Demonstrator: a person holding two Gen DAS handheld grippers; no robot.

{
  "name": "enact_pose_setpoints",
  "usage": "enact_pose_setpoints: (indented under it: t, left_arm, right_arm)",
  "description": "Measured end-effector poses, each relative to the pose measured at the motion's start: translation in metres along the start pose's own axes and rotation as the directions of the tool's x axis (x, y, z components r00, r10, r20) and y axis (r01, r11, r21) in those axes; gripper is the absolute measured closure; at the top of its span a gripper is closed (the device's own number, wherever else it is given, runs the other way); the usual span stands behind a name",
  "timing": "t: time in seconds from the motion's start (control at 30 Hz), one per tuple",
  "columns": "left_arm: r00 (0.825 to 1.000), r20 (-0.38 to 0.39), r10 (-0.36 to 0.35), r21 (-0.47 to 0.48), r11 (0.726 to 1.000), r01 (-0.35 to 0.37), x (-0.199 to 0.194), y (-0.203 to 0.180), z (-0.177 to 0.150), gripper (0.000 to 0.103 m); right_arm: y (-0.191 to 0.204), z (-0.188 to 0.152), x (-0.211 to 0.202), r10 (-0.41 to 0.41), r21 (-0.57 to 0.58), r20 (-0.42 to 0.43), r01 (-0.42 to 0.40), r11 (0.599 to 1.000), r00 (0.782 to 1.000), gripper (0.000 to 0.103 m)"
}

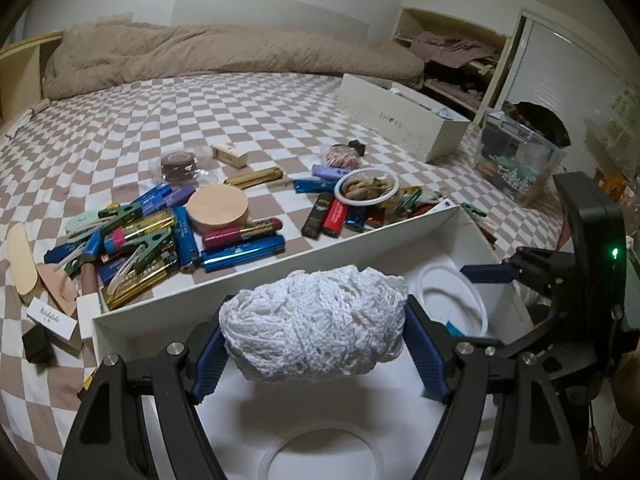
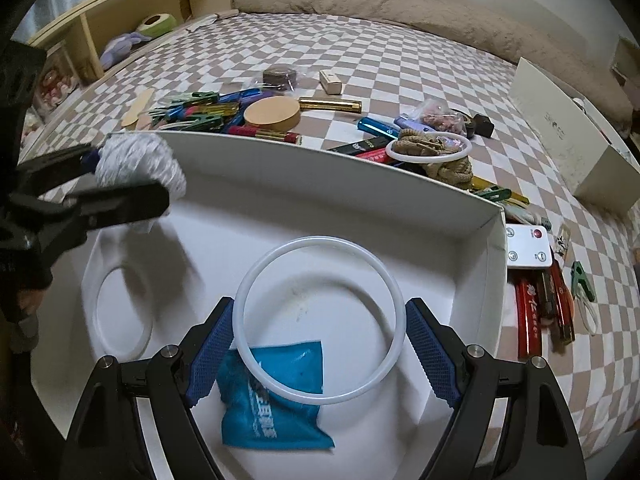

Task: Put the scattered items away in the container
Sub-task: 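Lower the knit pouch into the tray with the left tool while the right tool lowers the white ring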

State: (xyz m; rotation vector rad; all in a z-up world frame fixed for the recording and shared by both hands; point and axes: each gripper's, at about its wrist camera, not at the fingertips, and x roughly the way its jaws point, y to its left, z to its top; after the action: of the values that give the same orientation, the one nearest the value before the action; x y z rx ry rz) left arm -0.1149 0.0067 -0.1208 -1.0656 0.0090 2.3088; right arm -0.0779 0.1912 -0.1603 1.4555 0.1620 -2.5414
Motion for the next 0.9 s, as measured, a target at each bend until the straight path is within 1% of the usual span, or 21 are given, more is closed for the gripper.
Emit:
enact_pose_setpoints:
  t: [0.1, 0.37, 0.53, 0.9]
  left_arm:
    - [1.0, -0.006, 0.012, -0.014, 1.0, -0.012, 0.0, 0.004, -0.001, 0.024]
    - [0.999, -0.007, 0.039, -0.037, 0.999, -0.039, -0.003, 0.015, -0.001, 0.024]
    - [1.0, -0.001, 0.027, -0.046, 0.999, -0.027, -0.005, 0.017, -0.001, 0.024]
    - [1.0, 0.023, -0.012, -0.06, 0.998, 0.014, -0.011, 0.018, 0.001, 0.024]
  right_arm:
    - [0.004, 0.003, 0.0, 0.012, -0.005, 0.007, -0.012, 1.0, 1.0, 0.018]
    - [0.029, 0.009, 0.003, 0.028, -0.089, 0.018, -0.027, 0.996, 0.999, 0.018]
    - [0.037, 0.015, 0.009, 0.037, -0.102, 0.016, -0.035, 0.994, 0.999, 0.018]
    - [0.047, 0.025, 0.02, 0.07, -0.079, 0.018, -0.069, 0.995, 0.997, 0.018]
